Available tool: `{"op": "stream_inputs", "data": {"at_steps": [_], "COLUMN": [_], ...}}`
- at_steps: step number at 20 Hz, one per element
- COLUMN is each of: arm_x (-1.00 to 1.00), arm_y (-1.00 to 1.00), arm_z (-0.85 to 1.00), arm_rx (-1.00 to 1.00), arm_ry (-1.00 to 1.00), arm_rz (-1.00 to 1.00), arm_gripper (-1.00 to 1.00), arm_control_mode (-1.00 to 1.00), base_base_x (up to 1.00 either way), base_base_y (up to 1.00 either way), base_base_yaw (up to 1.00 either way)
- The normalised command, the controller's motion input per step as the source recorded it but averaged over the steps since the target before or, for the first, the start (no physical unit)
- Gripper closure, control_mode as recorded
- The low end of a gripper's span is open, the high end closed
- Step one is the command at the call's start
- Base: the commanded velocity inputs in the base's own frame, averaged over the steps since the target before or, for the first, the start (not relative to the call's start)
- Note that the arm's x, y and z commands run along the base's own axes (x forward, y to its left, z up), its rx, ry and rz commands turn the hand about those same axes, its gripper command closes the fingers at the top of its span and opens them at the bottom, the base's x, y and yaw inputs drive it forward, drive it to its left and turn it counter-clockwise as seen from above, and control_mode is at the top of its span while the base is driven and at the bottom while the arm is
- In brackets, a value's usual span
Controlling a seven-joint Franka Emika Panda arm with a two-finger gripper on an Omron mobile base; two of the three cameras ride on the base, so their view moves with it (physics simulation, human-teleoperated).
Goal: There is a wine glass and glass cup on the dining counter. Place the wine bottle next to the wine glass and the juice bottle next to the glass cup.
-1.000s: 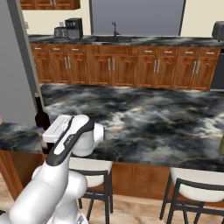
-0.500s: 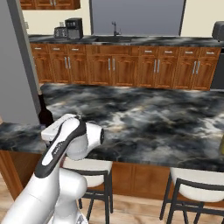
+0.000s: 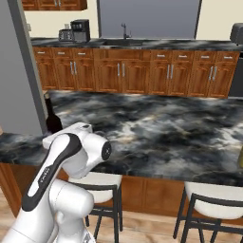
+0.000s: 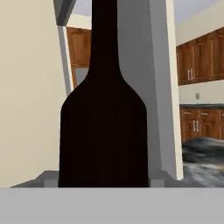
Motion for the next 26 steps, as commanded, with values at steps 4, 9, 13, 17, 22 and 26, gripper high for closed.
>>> {"op": "stream_inputs", "data": {"at_steps": [4,9,13,17,22,26], "arm_x": [-0.09,0.00,0.00,0.04,0.11,0.14], "arm_y": [0.19,0.28,0.40,0.39,0.42,0.42], "arm_z": [-0.15,-0.17,-0.22,-0.29,-0.28,-0.24], "arm_rx": [-0.01,-0.03,-0.01,-0.01,0.00,0.00], "arm_ry": [-0.06,-0.08,-0.02,-0.01,0.00,0.00], "arm_rz": [-0.21,-0.23,-0.25,-0.26,-0.31,-0.40], "arm_gripper": [1.00,1.00,1.00,1.00,1.00,1.00], "arm_control_mode": [-1.00,-1.00,-1.00,-1.00,-1.00,-1.00], "base_base_x": [0.00,0.00,0.00,0.00,0.00,0.00], "base_base_y": [0.00,0.00,0.00,0.00,0.00,0.00], "base_base_yaw": [0.00,0.00,0.00,0.00,0.00,0.00]}}
